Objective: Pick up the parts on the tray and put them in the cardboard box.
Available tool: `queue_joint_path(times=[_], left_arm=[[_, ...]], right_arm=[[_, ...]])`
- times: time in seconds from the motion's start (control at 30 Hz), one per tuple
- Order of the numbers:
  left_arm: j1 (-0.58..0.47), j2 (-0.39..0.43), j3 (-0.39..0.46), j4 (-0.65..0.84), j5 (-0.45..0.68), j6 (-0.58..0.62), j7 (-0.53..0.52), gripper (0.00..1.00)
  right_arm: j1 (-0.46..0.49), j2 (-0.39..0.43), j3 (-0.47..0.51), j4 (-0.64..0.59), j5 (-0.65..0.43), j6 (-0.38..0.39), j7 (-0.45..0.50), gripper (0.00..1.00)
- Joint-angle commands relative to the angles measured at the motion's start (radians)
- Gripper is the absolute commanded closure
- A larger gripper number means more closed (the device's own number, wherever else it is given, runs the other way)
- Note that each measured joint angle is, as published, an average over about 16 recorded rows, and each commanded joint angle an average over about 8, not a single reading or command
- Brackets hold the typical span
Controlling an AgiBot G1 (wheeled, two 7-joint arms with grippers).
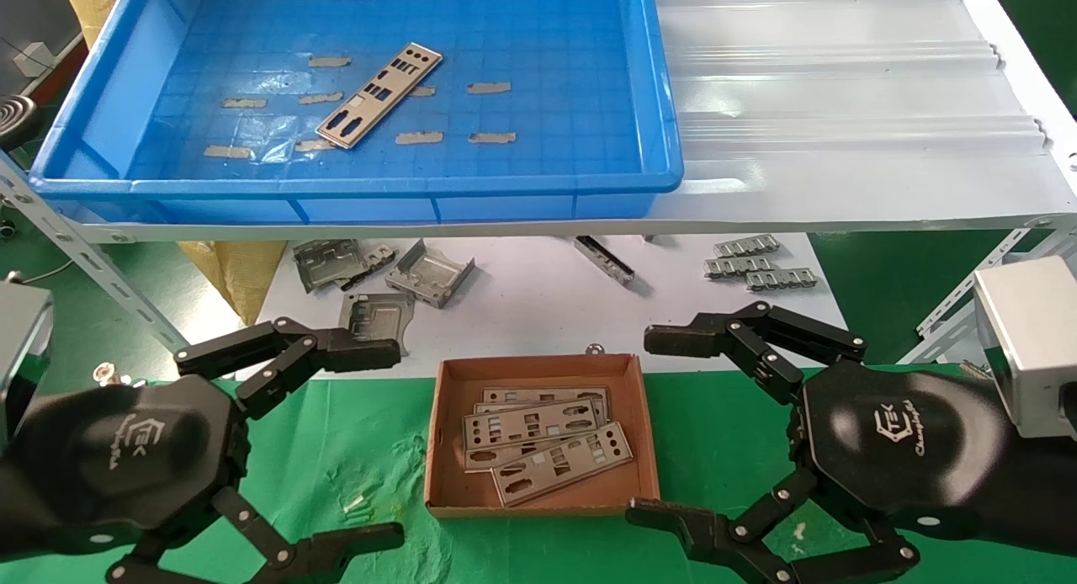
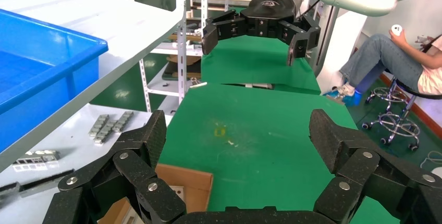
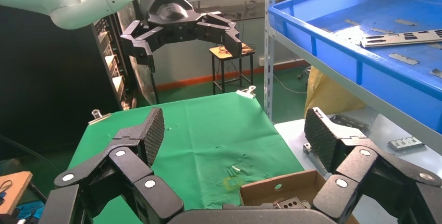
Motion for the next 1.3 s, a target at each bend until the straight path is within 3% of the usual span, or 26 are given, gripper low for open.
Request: queue_joint_path(times=[0.03, 1.3], left_arm=[[0.0, 0.0, 0.0, 0.0, 0.0, 0.0, 0.0, 0.0], [-0.001, 0.001, 0.001, 0.002, 0.0, 0.0, 0.0, 0.0]], right_arm=[[0.0, 0.0, 0.0, 0.0, 0.0, 0.0, 0.0, 0.0], [0.0, 0.0, 0.0, 0.0, 0.0, 0.0, 0.0, 0.0]])
